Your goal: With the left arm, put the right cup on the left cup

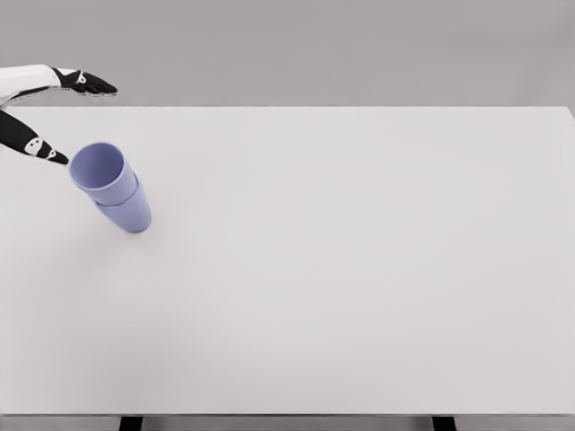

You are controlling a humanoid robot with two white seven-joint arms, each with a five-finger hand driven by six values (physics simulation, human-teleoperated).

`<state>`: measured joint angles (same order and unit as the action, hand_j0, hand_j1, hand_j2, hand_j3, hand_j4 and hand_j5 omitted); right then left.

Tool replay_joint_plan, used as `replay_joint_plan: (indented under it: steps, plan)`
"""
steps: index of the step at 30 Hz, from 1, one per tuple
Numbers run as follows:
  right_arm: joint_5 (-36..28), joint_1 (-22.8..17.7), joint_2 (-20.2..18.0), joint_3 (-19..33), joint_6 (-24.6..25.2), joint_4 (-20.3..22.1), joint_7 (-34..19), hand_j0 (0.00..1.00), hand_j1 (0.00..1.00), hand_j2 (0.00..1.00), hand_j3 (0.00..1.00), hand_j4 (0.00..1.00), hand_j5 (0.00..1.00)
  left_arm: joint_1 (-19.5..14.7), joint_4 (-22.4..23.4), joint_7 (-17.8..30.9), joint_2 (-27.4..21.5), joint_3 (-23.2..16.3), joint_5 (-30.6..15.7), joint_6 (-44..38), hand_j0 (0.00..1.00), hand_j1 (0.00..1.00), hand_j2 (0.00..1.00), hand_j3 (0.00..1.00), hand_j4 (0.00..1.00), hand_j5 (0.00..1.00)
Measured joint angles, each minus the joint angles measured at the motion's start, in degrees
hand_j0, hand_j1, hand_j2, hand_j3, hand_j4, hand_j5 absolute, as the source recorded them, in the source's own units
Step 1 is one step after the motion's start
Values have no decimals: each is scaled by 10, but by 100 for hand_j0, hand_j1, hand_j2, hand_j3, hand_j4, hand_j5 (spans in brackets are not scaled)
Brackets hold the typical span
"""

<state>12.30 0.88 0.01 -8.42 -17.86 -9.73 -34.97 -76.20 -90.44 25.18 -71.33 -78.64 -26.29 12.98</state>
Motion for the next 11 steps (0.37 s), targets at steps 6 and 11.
replay_joint_plan:
  steps: [6,11]
  plan:
    - [0,0,0,0,0,0,0,100,100,100,100,100,100,1,-80,2,6,52,-75,170,100,100,100,100,100,100]
    - [0,0,0,0,0,0,0,100,100,100,100,100,100,34,-102,2,103,65,-92,212,100,100,100,100,100,100]
